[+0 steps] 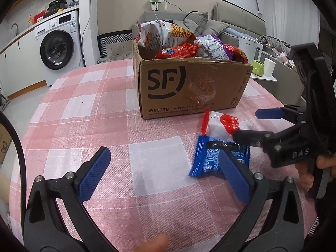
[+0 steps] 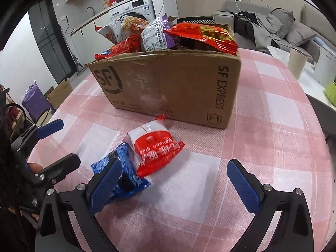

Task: Organize snacks
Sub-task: 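Grasp the red-white balloon-glue pack with the right gripper while the left gripper grasps the blue pack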

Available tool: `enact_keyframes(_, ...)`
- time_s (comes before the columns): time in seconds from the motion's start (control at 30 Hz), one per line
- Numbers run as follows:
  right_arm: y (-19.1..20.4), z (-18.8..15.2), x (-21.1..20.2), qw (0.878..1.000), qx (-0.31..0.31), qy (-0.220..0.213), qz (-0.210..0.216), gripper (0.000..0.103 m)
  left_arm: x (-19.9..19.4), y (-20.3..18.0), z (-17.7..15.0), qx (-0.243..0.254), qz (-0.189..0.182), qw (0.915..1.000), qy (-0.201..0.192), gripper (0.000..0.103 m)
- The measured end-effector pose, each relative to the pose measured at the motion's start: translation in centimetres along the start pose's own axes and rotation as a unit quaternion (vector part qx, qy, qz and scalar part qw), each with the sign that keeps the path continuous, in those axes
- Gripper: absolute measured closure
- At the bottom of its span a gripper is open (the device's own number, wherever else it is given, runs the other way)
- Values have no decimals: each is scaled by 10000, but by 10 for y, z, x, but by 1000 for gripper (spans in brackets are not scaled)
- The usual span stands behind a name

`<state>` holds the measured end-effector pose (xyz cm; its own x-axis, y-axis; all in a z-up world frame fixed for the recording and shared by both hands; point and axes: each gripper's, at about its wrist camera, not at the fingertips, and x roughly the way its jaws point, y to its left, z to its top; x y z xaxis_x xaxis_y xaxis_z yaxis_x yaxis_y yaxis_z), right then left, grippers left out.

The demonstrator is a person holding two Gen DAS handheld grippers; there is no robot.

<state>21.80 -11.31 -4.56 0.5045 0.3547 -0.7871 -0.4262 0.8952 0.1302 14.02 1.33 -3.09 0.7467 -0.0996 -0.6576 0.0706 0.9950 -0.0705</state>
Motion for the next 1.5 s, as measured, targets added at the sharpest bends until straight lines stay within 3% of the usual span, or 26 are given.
enact_keyframes(0.13, 4, 9, 11, 10000, -85, 16, -13, 2, 1, 1, -1, 2, -74, 10000, 22, 1)
enact_keyframes(0.27, 6, 12, 23, 9998, -118, 171, 61, 18, 2, -2, -1, 98, -85, 9999, 7, 1)
enact_keyframes(0.4, 7, 15, 34, 9996, -182, 232, 34, 21, 4, -2, 0, 75, -90, 9999, 66, 1)
enact_keyframes(0.5, 11, 17, 36, 9994, -267, 210, 22, 30, 6, 1, 0, 8, -34, 9999, 107, 1)
enact_keyframes(0.57, 14, 16, 35, 9993, -342, 166, 58, 44, 7, 3, 0, -11, -30, 9999, 126, 1)
enact_keyframes(0.73, 18, 9, 29, 9992, -396, 27, 21, 56, 8, 3, -1, 0, 15, 9999, 127, 1)
enact_keyframes(1.0, 1, -11, -12, 9990, 56, -436, 27, 57, 7, -5, -1, 200, 50, 9998, 86, 1)
enact_keyframes(1.1, -9, -18, -22, 9989, 157, -430, -32, 57, 6, -11, -2, 325, 95, 9994, 71, 1)
enact_keyframes(1.5, -38, -23, -49, 9979, 380, -523, -52, 57, 20, -43, 0, 604, -534, 9958, 432, 1)
